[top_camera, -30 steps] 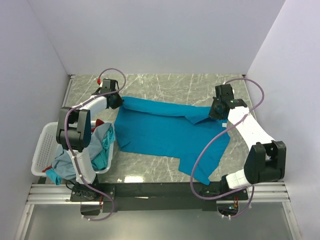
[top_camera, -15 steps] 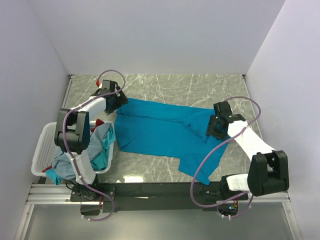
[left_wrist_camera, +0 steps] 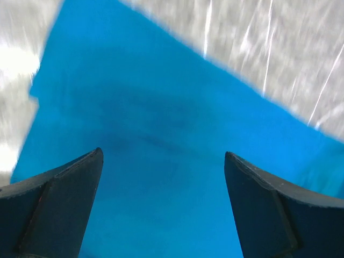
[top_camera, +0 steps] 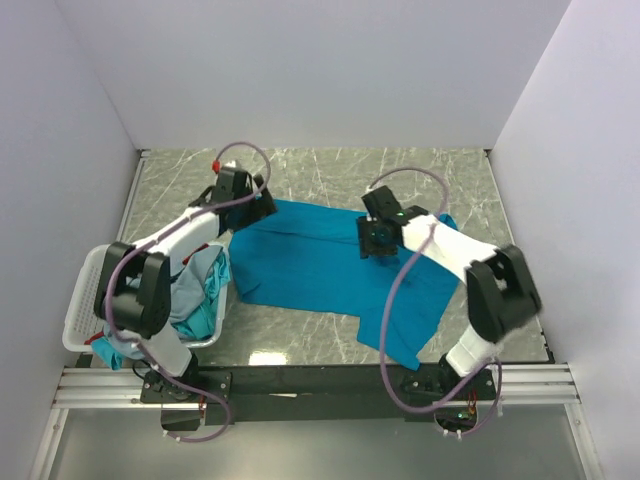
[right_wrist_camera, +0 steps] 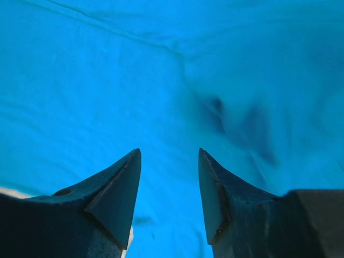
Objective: Fold and stack the t-shirts
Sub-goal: Fold the tshirt
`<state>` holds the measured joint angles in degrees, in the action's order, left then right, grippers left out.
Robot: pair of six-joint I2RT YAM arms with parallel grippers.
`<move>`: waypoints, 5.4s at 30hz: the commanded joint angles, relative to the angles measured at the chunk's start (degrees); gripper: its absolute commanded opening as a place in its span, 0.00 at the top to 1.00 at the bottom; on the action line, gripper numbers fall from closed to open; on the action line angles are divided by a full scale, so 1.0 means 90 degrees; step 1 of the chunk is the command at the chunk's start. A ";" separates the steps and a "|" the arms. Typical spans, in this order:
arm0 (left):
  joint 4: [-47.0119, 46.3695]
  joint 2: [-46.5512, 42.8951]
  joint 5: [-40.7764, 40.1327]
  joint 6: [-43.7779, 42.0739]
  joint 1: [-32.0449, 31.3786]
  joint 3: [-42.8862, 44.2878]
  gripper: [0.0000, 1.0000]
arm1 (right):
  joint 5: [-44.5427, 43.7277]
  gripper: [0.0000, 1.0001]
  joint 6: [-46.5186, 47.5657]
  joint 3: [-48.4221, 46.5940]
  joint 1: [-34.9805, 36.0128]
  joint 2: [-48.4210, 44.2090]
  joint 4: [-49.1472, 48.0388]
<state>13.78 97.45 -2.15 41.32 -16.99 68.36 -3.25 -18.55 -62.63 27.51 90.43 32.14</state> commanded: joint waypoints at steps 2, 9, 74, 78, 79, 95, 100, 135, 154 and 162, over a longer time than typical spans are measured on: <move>-0.0242 -0.0758 0.0084 0.0281 -0.0318 -0.0885 0.01 | 0.0234 0.48 0.0176 -0.0705 0.0117 0.0956 -0.0251; -0.0438 -0.1198 0.0113 0.0819 -0.0465 -0.2144 0.01 | -0.0595 0.49 0.0049 -0.1273 0.0088 0.1885 0.0071; 0.0441 -0.1541 -0.0981 0.0848 -0.0856 -0.2380 0.01 | -0.0684 0.94 -0.0010 -0.1224 -0.0469 0.1582 0.1019; 0.0441 -0.1463 -0.1030 0.0838 -0.0856 -0.2371 0.01 | -0.0509 0.86 0.0127 -0.1195 -0.0469 0.1592 0.0931; 0.0441 -0.1453 -0.1040 0.0848 -0.0856 -0.2371 0.01 | -0.0421 0.86 0.0146 -0.1186 -0.0478 0.1593 0.0902; 0.0510 -0.1414 -0.1138 0.0819 -0.0856 -0.2332 0.01 | 0.0068 0.76 0.0352 -0.0776 -0.0468 0.1475 0.0755; 0.0510 -0.1453 -0.1157 0.0819 -0.0856 -0.2351 0.01 | -0.0147 0.73 0.0313 -0.0619 -0.0468 0.1446 0.0774; 0.0559 -0.1590 -0.1313 0.0780 -0.0856 -0.2410 0.00 | -0.0166 0.94 0.0254 -0.1185 -0.0468 0.1251 0.1546; 0.0588 -0.1160 -0.1470 0.0770 -0.0856 -0.2410 0.01 | -0.0323 0.86 0.0791 -0.1420 -0.0429 0.1456 0.1634; 0.1027 -0.0730 -0.1939 0.0956 -0.0856 -0.2195 0.01 | -0.0216 0.86 0.0752 -0.1362 -0.0429 0.1426 0.1488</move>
<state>20.18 88.90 -14.31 49.45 -24.97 47.86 -5.06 -12.32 -73.17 23.27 103.63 46.22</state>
